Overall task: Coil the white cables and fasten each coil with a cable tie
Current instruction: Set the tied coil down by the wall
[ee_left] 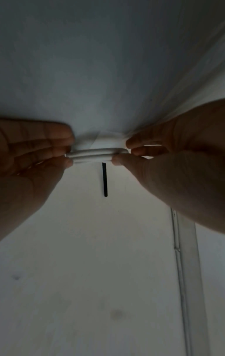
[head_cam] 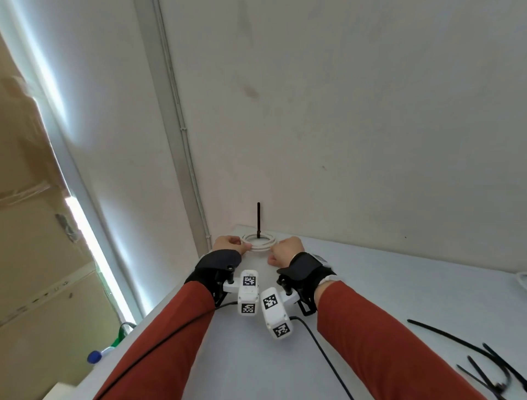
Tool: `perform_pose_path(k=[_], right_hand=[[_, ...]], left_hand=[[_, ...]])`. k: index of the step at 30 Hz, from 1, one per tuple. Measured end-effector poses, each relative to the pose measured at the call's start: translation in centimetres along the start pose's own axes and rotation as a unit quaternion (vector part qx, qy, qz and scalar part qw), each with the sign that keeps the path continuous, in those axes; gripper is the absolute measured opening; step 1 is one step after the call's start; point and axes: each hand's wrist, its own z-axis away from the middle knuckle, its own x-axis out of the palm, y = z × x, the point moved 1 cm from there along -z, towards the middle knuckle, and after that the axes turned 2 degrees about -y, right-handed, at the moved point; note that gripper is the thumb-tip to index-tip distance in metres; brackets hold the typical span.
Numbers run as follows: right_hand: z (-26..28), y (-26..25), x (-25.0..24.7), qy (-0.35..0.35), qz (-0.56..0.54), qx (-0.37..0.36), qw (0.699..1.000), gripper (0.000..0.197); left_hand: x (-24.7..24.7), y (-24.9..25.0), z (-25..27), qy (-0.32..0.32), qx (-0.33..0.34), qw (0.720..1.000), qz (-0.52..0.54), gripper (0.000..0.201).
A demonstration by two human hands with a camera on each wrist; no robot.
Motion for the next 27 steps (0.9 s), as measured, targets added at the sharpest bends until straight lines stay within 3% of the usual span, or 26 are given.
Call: perform_pose_path(k=[4,6,7,8,10,12,14,18,20,23,25,27], right_hand=[[-2.1,0.2,0.3,-0.028,0.039,0.012,0.999,0.028],[-2.6,0.6,0.4,-0.028,-0.013,0.037,0.999,0.030],[-2.4,0.7,0.3,-0.048,-0.061,0.012,0.997,0.030],[-2.3,0.8,0.2,-0.077,-0.137,0.029,0.987,0.030],[-1.8,0.9,-0.1,-0.053,-0.184,0.007,0.981,0.035],[-0.1,1.2,-1.2,-0.023,-0.173,0.002,0.985,0.037],[2.2,1.8,-2.4,-0.005,-0.163,-0.013,0.986,0.037],[8.9,3.9,-5.9,0.055,-0.111,-0.080,0.989,0.036],[12.6,6.0,-8.1,0.084,-0.073,-0.103,0.988,0.039],[18.3,9.7,-11.9,0.142,-0.043,-0.097,0.984,0.045],[21.8,13.0,-14.7,0.199,-0.018,-0.068,0.977,0.045],[25.2,16.4,-17.6,0.247,0.069,-0.004,0.967,0.046]], left_hand=[[0.3,-0.1,-1.5,-0.010,-0.007,0.998,-0.066,0.048],[0.5,0.1,-1.3,-0.001,0.001,0.992,-0.125,0.019],[0.6,0.2,-1.2,-0.005,0.006,0.988,-0.157,0.015],[0.8,0.4,-0.9,-0.005,0.015,0.982,-0.187,0.021],[0.8,1.1,0.1,-0.008,0.031,0.973,-0.230,0.019],[1.1,1.5,1.0,0.007,0.046,0.966,-0.255,0.045],[1.4,1.9,2.6,0.037,0.098,0.963,-0.249,0.045],[2.8,3.3,7.6,0.039,0.263,0.936,-0.232,0.020],[4.4,4.4,10.9,0.003,0.353,0.907,-0.230,0.014],[7.5,6.5,16.4,-0.035,0.420,0.869,-0.257,0.013],[9.8,7.8,19.6,-0.073,0.456,0.849,-0.259,0.013],[12.3,9.2,22.7,-0.157,0.501,0.823,-0.217,0.011]])
